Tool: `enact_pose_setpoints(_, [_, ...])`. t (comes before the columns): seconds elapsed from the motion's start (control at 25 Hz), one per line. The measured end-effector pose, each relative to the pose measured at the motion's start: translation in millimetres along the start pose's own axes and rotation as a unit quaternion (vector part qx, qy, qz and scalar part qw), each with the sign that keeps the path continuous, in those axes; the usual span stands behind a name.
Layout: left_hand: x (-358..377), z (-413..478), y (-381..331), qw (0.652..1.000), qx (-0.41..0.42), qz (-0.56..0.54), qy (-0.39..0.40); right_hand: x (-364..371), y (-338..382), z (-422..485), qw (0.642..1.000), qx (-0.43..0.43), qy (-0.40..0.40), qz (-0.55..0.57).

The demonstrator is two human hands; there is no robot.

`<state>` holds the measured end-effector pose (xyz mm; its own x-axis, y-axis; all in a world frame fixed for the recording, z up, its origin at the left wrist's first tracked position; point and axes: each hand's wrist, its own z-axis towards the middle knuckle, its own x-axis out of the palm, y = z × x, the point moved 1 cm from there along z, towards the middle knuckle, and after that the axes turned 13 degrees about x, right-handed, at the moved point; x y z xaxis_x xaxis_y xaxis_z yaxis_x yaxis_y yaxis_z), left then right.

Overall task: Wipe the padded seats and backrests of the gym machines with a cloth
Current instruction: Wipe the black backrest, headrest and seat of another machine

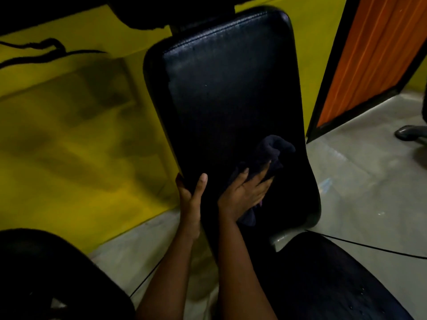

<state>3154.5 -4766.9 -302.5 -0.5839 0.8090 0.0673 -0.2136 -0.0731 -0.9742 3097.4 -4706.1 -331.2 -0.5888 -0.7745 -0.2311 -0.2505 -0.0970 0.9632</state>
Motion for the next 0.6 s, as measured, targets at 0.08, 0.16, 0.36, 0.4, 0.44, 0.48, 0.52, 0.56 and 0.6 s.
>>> enact_pose_setpoints(0.08, [0.5,-4.2,-2.0,0.999,0.030,0.014,0.005,-3.9,-20.6,13.5,0.998,0.056,-0.023,0.011])
enact_pose_setpoints(0.16, [0.3,-9.8,2.7,0.999,0.031,0.018,0.009,-8.8,-43.9,25.6,0.993,0.109,-0.044,0.007])
enact_pose_setpoints(0.36, [-2.7,-33.9,29.5,0.999,-0.016,0.025,0.027,-27.0,-115.1,44.8,0.953,0.298,-0.055,0.015])
enact_pose_setpoints(0.4, [-3.5,-35.5,31.5,0.999,-0.021,0.028,0.026,-29.3,-130.0,46.8,0.938,0.344,-0.040,0.031])
enact_pose_setpoints(0.44, [-4.7,-35.5,33.4,0.999,-0.021,0.032,0.025,-31.5,-141.9,48.3,0.924,0.380,-0.018,0.041])
enact_pose_setpoints(0.48, [-5.3,-35.1,32.9,0.999,-0.018,0.036,0.027,-34.4,-150.2,48.9,0.913,0.405,0.005,0.042])
enact_pose_setpoints(0.52, [-5.2,-35.3,31.5,0.999,-0.014,0.040,0.030,-39.5,-153.9,48.0,0.909,0.414,0.027,0.037])
enact_pose_setpoints(0.56, [-3.8,-35.5,27.3,0.998,-0.018,0.042,0.033,-45.5,-153.0,47.9,0.911,0.408,0.045,0.028])
enact_pose_setpoints(0.6, [-4.9,-33.7,29.2,0.998,-0.024,0.042,0.031,-51.7,-149.1,48.6,0.918,0.391,0.062,0.018])
